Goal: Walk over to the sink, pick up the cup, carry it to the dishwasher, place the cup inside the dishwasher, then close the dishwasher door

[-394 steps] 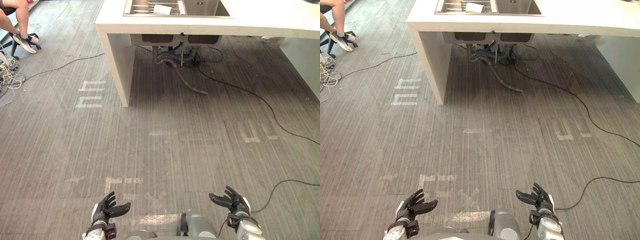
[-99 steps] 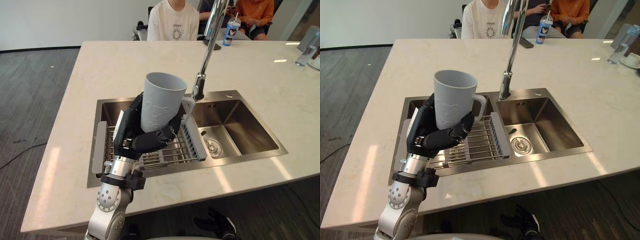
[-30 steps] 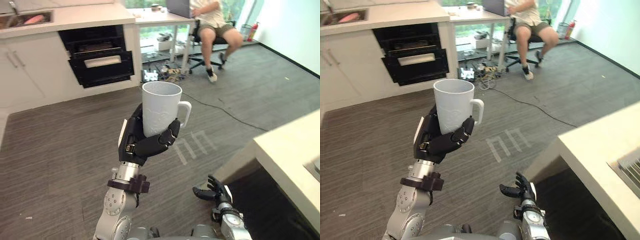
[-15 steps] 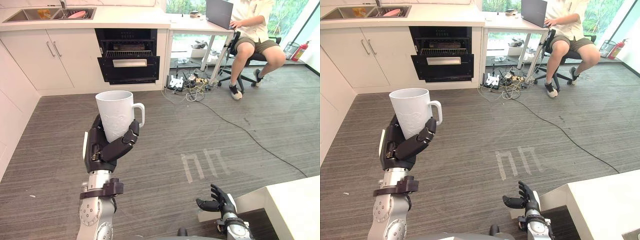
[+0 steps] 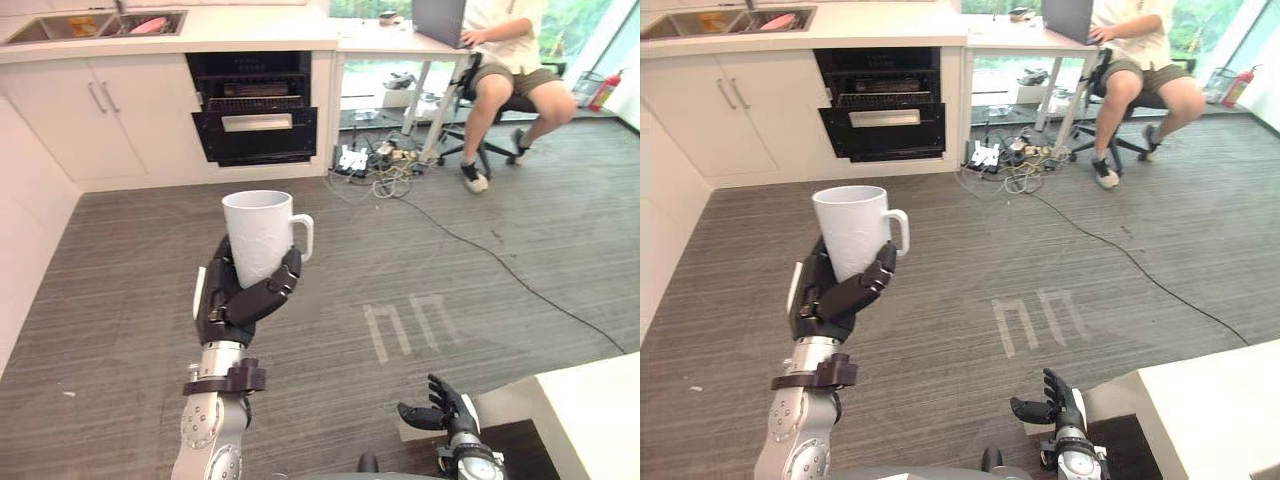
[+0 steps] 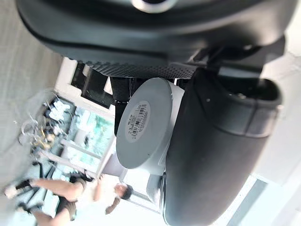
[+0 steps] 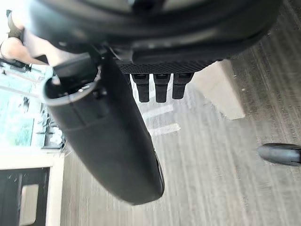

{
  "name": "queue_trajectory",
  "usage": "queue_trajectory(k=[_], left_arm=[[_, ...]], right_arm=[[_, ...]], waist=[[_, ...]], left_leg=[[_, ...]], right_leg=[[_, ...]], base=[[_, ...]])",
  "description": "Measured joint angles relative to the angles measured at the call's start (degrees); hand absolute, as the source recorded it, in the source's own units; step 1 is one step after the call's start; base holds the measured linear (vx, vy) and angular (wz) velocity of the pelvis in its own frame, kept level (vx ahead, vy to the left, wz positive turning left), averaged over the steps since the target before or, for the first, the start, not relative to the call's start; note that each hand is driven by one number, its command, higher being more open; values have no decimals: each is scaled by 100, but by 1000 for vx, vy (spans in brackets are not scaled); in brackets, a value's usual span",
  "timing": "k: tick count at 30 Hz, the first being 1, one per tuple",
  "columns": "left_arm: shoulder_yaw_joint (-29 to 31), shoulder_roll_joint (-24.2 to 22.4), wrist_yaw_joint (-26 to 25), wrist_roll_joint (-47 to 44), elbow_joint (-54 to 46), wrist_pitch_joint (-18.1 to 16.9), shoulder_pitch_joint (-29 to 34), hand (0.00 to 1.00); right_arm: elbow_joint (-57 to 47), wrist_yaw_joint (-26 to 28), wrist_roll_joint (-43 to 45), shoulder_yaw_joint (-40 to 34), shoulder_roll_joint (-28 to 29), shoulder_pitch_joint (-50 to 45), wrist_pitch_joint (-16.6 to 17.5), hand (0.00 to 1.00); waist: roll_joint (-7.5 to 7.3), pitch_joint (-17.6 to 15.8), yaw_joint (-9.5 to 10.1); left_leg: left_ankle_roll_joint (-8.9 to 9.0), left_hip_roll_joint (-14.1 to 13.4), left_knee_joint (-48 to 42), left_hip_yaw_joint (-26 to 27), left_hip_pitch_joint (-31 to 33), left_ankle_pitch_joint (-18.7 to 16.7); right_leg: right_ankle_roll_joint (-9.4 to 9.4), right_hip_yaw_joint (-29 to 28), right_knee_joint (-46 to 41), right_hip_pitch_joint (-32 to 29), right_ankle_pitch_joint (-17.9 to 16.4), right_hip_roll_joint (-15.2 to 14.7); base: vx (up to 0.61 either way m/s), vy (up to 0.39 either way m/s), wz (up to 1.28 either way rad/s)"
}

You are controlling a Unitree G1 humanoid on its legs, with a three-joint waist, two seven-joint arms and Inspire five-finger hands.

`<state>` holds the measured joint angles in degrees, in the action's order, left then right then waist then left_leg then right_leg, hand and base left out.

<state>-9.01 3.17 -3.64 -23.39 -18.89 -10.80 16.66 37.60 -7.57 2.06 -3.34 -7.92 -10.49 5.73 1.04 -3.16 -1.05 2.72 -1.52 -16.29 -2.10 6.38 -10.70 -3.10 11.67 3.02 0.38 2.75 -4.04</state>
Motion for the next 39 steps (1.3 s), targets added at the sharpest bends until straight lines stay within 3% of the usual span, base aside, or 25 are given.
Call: queue_trajectory(k=[3, 4, 6, 8, 11, 13, 14, 15, 16, 17, 19, 23, 24, 25, 26, 27, 28, 29, 30, 31, 32, 34, 35, 37, 39], left_arm=[[5, -37, 11, 16, 4, 49, -51, 30], [30, -44, 10, 15, -23, 47, -46, 30], [95, -55, -13, 4, -64, 46, -13, 30], [124, -80, -15, -8, -92, 44, -2, 30], [127, -86, -21, -13, -195, 31, 76, 30], [98, -85, -20, -22, -208, 32, 128, 30], [87, -85, -20, -22, -216, 32, 149, 30], [75, -85, -20, -22, -267, 35, 202, 30], [43, -44, -20, -20, -356, 32, 239, 30], [-9, 66, -14, -21, -404, 25, 221, 30], [-47, 144, -20, -18, -406, -26, 221, 30], [-334, 213, -17, -16, -292, -56, -73, 30], [-385, 221, -18, -14, -262, -61, -211, 30], [-436, 217, -14, -9, -150, -73, -408, 30], [-484, 164, -20, -1, -31, -89, -548, 30], [-466, 107, -60, -7, -35, -67, -589, 30], [-469, 77, -68, -2, 140, -49, -791, 30], [-505, -26, -76, 2, 436, -28, -1052, 30], [-522, -173, -83, 5, 536, -5, -878, 30], [-621, -143, -66, 8, 300, 6, -704, 30], [-767, -224, 25, 6, 93, -73, -584, 30], [-815, -138, 100, 2, -167, -88, -539, 30], [-837, -61, 152, -11, -187, -96, -517, 30], [-774, -51, 158, -29, -157, -99, -423, 30], [-680, -75, 152, -29, -71, -89, -425, 30]], right_arm=[[-3, -162, 1, -183, -117, 355, 3, 90], [-8, -188, 1, -294, -139, 490, 7, 90], [-22, -266, 0, -316, -260, 664, 9, 90], [-32, -296, -2, -312, -292, 725, 8, 90], [-73, -304, -61, -319, -261, 830, 2, 90], [-68, -303, -127, -461, -202, 781, -5, 90], [-63, -303, -128, -508, -208, 771, -14, 90], [-45, -305, -128, -543, -213, 767, -52, 90], [12, -310, -128, -545, -186, 719, -102, 90], [14, -303, -128, -543, -118, 588, -129, 90], [14, -284, -127, -538, -27, 464, -130, 90], [-30, -283, -125, -530, -27, 443, -130, 90], [-102, -274, -128, -514, -26, 447, -131, 90], [-194, -261, -131, -511, -27, 437, -132, 90], [-304, -233, -181, -493, -97, 436, -137, 90], [-356, -226, -211, -493, -94, 523, -150, 90], [-537, -228, -222, -532, -105, 576, -178, 90], [-720, -227, -225, -530, -180, 524, -179, 90], [-969, -199, -228, -463, -204, 336, -165, 90], [-1430, -220, -223, -426, -77, -2, -144, 90], [-1642, -273, -222, -423, -93, -94, -61, 90], [-1601, -302, -183, -277, 94, 117, -96, 90], [-1611, -306, -166, -143, 198, 192, -70, 90], [-1508, -288, -165, 5, 215, 353, -29, 90], [-1307, -291, -165, -11, 189, 561, -6, 90]], waist=[[38, -282, 34], [116, -321, 107], [147, -365, 179], [177, -348, 191], [185, -372, 302], [171, -381, 282], [177, -381, 255], [158, -394, 170], [142, -428, 9], [92, -467, -90], [85, -497, -130], [261, -598, -245], [321, -635, -299], [399, -646, -406], [600, -631, -414], [685, -613, -380], [628, -712, -370], [405, -911, -519], [505, -819, -488], [420, -733, -493], [730, -728, -309], [634, -730, -63], [435, -719, 39], [309, -729, 174], [254, -759, 184]], left_leg=[[195, 39, -87, 140, 184, 78], [-101, -218, -132, 776, 330, -92], [-168, -843, -450, 2037, 468, -148], [-171, -1065, -566, 2508, 458, -105], [-300, -885, -944, 2489, 604, -442], [-466, -635, -1344, 2429, 568, -902], [-506, -534, -1395, 2401, 541, -1025], [-635, -370, -1391, 2339, 460, -1122], [-776, -208, -1371, 2164, 299, -1271], [-814, -116, -1283, 1988, 76, -1369], [-695, -33, -939, 1868, -349, -1367], [-398, 2, 67, 1580, -1315, -1296], [-278, -64, 234, 1471, -1502, -1306], [-142, -200, 344, 1290, -1688, -1330], [-39, -420, 308, 1187, -1801, -1368], [75, -578, 177, 1196, -1772, -1299], [248, -518, -199, 1036, -1729, -920], [283, -237, -624, 882, -1852, -326], [258, -369, -1586, 1108, -1859, 351], [355, -640, -2871, 1200, -1432, 1182], [169, -1284, -4196, 1366, -789, 1006], [-237, -1733, -5213, 1618, 136, 400], [-374, -1776, -5213, 1792, 651, 22], [-367, -1706, -4580, 1985, 1212, -455], [-266, -1239, -3069, 1733, 1583, -554]], right_leg=[[-12, 779, -90, 268, -161, -142], [2, 1077, -148, 264, -228, -128], [-45, 1442, -339, 236, -447, -226], [-207, 1619, -609, 169, -629, -369], [-456, 1659, -1098, 33, -822, -731], [-599, 1640, -2142, -136, -1260, -1252], [-399, 1572, -2612, -288, -1384, -1439], [29, 1355, -3449, -586, -1439, -1716], [330, 613, -4419, -994, -1472, -1769], [230, -4, -5042, -1257, -1670, -1475], [156, -334, -5191, -1673, -1926, -905], [270, 262, -4022, -2726, -1897, -165], [338, 362, -3373, -2919, -1418, 16], [412, 348, -2713, -2986, -451, 295], [654, 370, -2407, -2868, 102, 564], [774, 401, -2377, -2773, 26, 652], [823, 292, -2888, -2791, -283, 529], [1119, 371, -4108, -2896, -693, 93], [905, 753, -4095, -2680, -1085, 241], [1197, 1037, -2841, -2072, -779, 454], [1188, 945, -2644, -1701, -932, 914], [1241, 588, -2235, -1116, -1135, 1220], [1162, 327, -1908, -711, -1126, 1220], [1085, -107, -1486, -155, -1135, 1174], [914, -392, -1210, 270, -1227, 985]], base=[[-138, 0, 143], [-150, 13, 118], [-107, 48, 113], [9, 159, 66], [111, 302, 22], [203, 304, 26], [186, 230, 28], [255, 267, 56], [312, 222, 88], [436, 194, 86], [476, 113, 49], [518, 56, 42], [811, 5, 80], [914, -21, 69], [791, -19, 34], [785, -13, -1], [596, 7, 25], [704, -74, 41], [569, -229, 49], [565, -339, -23], [568, -270, -62], [563, -66, -86], [596, -9, -60], [725, 60, -82], [581, 178, -72]])
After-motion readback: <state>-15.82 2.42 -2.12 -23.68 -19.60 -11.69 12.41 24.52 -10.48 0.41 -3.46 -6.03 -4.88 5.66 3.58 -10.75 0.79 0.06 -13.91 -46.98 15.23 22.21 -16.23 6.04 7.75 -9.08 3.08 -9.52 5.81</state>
